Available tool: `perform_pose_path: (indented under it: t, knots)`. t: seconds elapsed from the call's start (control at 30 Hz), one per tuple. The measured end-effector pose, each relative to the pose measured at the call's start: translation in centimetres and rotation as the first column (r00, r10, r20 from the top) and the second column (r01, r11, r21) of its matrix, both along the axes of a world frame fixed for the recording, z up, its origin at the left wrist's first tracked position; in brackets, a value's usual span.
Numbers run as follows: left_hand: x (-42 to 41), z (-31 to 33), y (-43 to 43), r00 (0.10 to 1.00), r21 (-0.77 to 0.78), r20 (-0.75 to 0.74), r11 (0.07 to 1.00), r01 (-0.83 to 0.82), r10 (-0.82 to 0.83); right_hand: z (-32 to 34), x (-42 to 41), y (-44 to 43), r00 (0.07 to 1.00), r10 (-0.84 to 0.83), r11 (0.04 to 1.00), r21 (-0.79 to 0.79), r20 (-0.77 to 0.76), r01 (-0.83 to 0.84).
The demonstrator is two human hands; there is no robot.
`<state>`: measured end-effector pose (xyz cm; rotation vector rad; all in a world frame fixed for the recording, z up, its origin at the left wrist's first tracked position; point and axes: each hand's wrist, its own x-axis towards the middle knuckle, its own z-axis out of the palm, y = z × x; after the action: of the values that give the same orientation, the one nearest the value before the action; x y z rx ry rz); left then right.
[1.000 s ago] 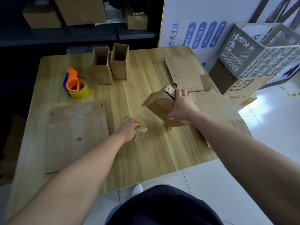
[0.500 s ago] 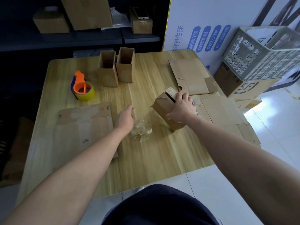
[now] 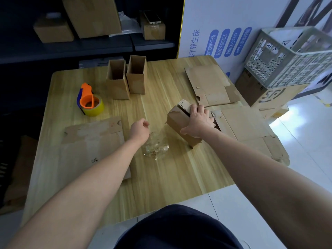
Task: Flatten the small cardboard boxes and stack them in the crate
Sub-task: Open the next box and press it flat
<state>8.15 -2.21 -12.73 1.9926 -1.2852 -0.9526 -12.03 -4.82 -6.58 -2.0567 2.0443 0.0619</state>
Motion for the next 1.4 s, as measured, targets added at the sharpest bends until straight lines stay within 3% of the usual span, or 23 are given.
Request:
perform_pose_path:
  t: [0.1,0.23,0.33,0.5,0.63,0.77,1.0,1.17,1.27,1.33,1.4]
  knots:
    - [-0.3,1.2,-0.4,0.987,-0.093,0.156,0.995,-0.026,0.040,-0.3,0.1,-0.3,1.000,0.008,1.000,0.007,-0.001,-0.008]
    - [-2.8,3.1,-1.3,0.991,-0.221,0.049,0.967,0.129,-0.121,-0.6,-0.2,-0.6,1.000,0.008,0.999,0.042,0.016,-0.009]
    - [-5.3,4.0,-2.2,0.961,-0.192,-0.066,0.949,0.251,-0.268,-0.6,-1.1,-0.8,0.991,-0.011,0.997,0.075,0.136,0.001]
    - [-7.5,3.6,-3.5,0.957,-0.003,-0.064,0.959,0.284,-0.284,-0.5,-3.9,-1.0,0.911,-0.067,0.996,0.083,0.406,0.036]
    - [-8.6,4.0,-4.0,0.962,0.057,-0.152,0.970,0.236,-0.226,-0.5,-5.0,-1.5,0.905,-0.069,0.995,0.089,0.420,0.035]
    - [-9.7,4.2,-4.7,0.983,0.164,-0.059,0.970,0.182,-0.174,-0.2,-5.4,-2.3,0.886,-0.042,0.997,0.074,0.461,0.008]
    - [-11.3,4.3,-5.3,0.995,0.264,-0.090,0.963,0.059,-0.036,-0.1,-6.5,-3.2,0.894,0.039,0.996,0.055,0.447,-0.071]
    - [-11.2,4.9,-6.3,0.946,0.243,-0.302,0.969,-0.046,0.120,0.0,-7.6,-4.0,0.870,0.017,0.999,0.019,0.493,-0.031]
    - [-10.8,4.6,-6.7,0.982,0.231,-0.117,0.966,-0.117,0.147,0.0,-7.3,-4.4,0.853,0.062,0.995,0.034,0.518,-0.093]
    - [-10.7,4.5,-6.9,0.976,0.193,0.205,0.974,-0.118,0.077,-0.1,-6.8,-4.5,0.857,0.113,0.989,0.026,0.503,-0.145]
    - [-10.3,4.5,-7.3,0.851,0.180,0.519,0.984,-0.009,-0.087,-0.3,-6.4,-4.7,0.859,0.152,0.984,0.010,0.489,-0.180]
